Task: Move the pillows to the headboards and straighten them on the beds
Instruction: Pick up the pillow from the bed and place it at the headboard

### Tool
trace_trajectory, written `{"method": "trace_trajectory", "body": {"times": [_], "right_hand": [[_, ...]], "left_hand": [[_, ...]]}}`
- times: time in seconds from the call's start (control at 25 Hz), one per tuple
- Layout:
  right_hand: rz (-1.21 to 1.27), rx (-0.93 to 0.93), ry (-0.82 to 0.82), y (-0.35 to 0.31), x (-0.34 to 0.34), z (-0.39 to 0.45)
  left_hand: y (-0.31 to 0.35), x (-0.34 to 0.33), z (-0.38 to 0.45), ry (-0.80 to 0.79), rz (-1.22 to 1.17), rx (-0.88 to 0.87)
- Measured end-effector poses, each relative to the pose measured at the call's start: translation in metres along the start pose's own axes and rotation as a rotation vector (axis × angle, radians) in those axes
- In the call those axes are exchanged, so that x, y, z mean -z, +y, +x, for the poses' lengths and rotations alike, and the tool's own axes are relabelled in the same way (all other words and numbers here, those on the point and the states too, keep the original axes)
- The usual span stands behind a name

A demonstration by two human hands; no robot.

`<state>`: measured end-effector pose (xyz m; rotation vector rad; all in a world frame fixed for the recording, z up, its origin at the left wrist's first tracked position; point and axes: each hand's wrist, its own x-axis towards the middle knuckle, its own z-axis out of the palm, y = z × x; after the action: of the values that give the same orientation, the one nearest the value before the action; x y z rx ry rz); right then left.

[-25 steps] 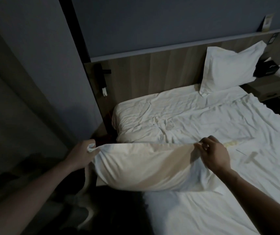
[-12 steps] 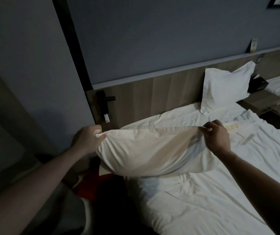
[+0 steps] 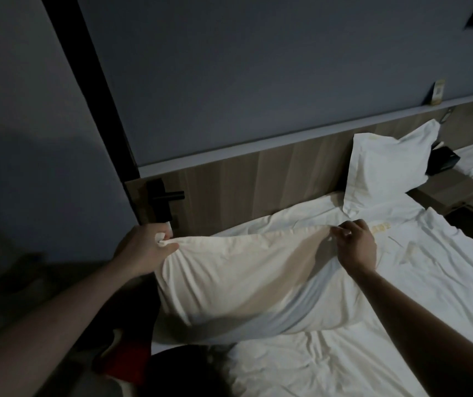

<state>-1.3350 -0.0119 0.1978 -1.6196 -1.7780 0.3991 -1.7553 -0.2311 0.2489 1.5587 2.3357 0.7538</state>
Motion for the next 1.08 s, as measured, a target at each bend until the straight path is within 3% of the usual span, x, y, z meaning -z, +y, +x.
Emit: {"method": "trace_trajectory", "body": {"times": [0.36,0.6,0.84,1.08], "right_hand": [[-0.06,-0.087,-0.115,0.023,-0.095,0.094],[-0.081,-0.085,-0.128,0.035,-0.164,0.127],[-0.069,0.028,-0.097,0.094,-0.241,0.13],[0.103,0.142,-0.016,0.168,-0.344,0.153]], "left_hand": [[-0.011,-0.071,0.098,-0.044,-0.115,0.127],[-0.024,-0.093,0.141,-0.031,-0.045,0.148],[-0.042,-0.18,0.156,0.107,-0.077,0.106],[-0.086,-0.289,0.196,0.406,-0.097,-0.001]]}}
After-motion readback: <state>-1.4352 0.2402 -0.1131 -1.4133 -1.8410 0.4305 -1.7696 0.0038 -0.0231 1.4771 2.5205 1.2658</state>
